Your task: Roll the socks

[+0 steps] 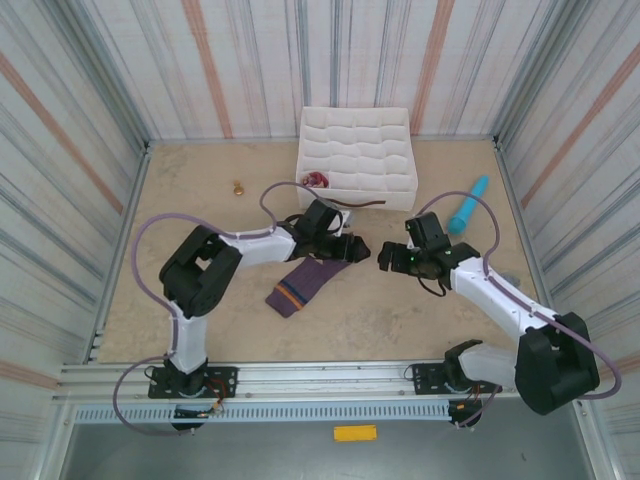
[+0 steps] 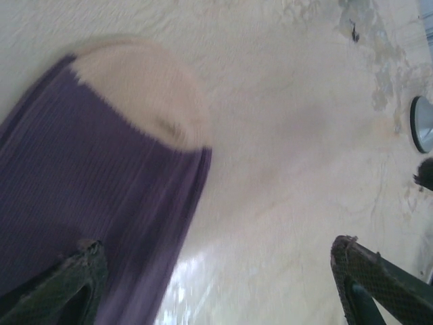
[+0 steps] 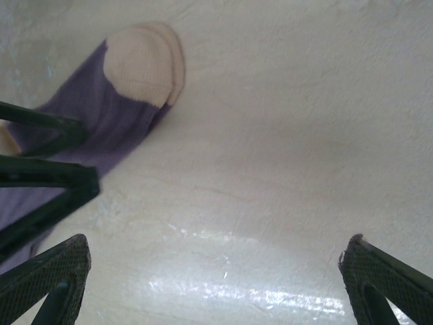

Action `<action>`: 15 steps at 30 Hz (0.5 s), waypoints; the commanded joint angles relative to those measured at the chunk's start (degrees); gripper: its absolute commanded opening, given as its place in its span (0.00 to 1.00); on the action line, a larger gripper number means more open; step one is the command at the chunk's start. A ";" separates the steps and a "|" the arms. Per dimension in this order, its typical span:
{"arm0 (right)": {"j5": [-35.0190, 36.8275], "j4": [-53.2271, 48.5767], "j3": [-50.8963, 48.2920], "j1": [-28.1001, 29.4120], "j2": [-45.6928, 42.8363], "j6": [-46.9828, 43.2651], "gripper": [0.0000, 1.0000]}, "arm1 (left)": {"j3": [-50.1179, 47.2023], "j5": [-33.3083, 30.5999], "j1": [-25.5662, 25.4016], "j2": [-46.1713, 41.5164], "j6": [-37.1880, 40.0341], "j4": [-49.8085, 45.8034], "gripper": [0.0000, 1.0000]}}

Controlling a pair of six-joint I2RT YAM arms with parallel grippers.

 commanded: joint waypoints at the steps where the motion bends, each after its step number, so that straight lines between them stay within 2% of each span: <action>1: 4.07 2.70 -2.15 3.85 -2.89 -2.29 0.99 | -3.56 -0.66 1.34 -8.45 1.49 -6.19 0.89; 9: 8.58 7.65 -4.91 13.74 -4.13 -4.09 0.99 | -17.47 7.77 12.53 -23.72 -1.67 -11.93 0.88; 15: 16.37 13.34 -7.28 23.34 -2.35 -6.38 0.99 | -30.23 12.11 23.34 -35.86 -3.62 -15.03 0.85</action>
